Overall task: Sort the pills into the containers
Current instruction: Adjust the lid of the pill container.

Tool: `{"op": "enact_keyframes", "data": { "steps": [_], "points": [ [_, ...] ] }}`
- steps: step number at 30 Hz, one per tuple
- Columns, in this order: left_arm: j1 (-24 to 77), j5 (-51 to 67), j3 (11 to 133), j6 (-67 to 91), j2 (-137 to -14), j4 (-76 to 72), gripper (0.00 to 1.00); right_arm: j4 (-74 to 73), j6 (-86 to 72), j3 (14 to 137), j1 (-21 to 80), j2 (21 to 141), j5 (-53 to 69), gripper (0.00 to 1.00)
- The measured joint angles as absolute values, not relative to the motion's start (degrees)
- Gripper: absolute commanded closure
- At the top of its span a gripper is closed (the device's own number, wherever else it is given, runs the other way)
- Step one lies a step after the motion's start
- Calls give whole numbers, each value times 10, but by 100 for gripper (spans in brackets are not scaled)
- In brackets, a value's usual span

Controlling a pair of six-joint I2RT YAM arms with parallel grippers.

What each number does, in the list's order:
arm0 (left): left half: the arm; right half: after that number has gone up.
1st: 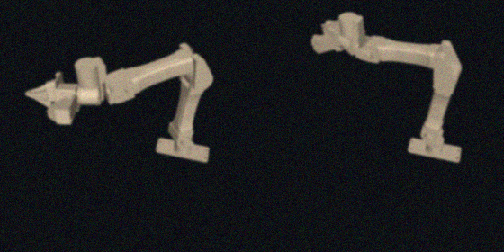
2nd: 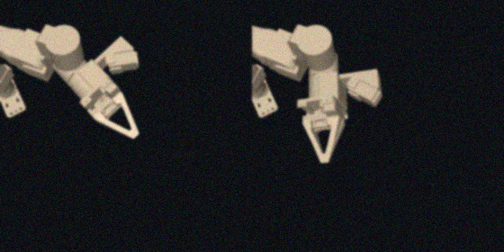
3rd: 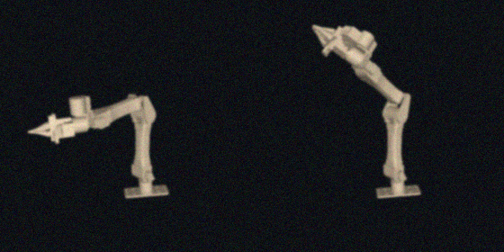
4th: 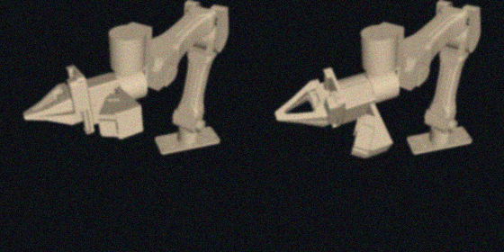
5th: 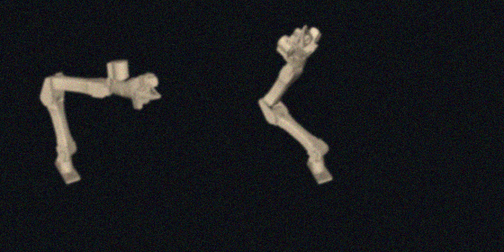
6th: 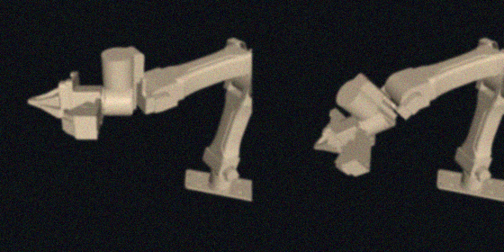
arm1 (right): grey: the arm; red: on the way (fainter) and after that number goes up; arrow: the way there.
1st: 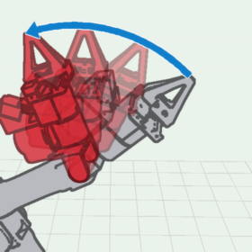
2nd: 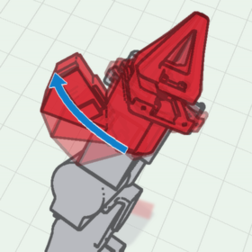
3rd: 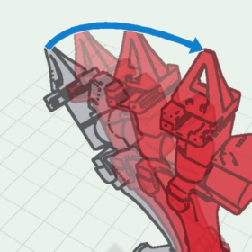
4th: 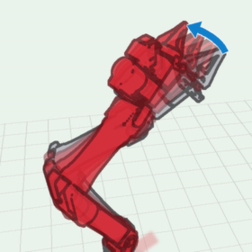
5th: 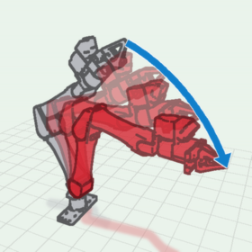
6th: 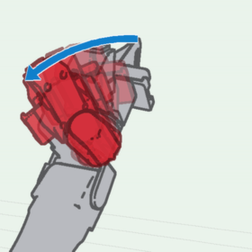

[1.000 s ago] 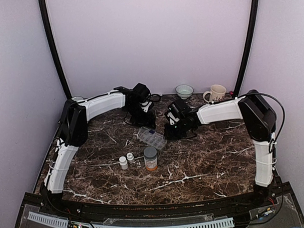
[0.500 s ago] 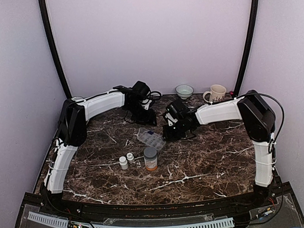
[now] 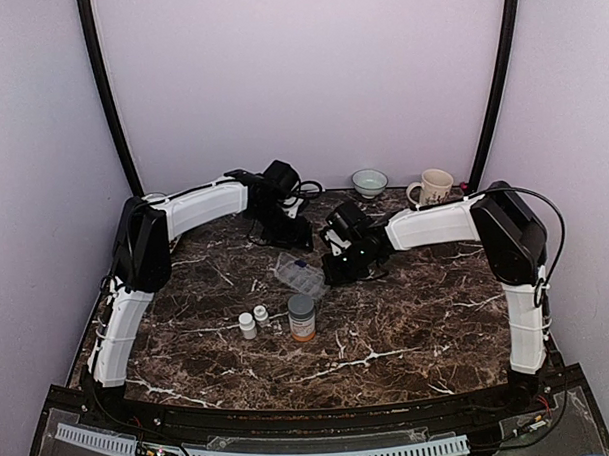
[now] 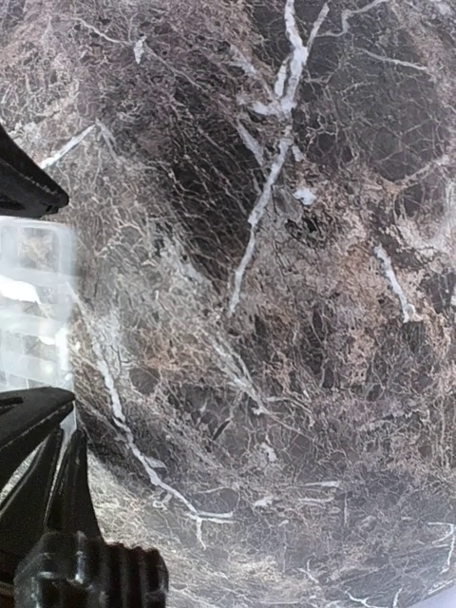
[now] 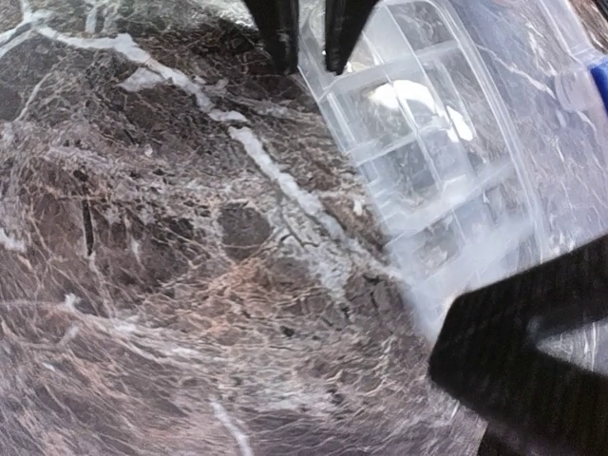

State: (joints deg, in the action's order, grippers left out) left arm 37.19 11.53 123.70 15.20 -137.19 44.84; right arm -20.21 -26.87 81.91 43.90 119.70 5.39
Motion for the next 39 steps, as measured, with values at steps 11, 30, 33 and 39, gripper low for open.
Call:
{"op": "enact_keyframes", "data": {
  "steps": [11,30,33,39],
  "points": [
    [372,119,1237,146,-1344,461,34,-235,-283,848,442,1207,26,100],
    [361,115,1249,153,-1344,462,17,-263,-291,873,459,1217,-50,100],
    [361,115,1268,155,-1345,462,17,-271,-289,877,463,1217,-67,100],
    [361,116,1277,157,-1352,465,17,-304,-281,894,468,1217,-108,100]
  ]
}}
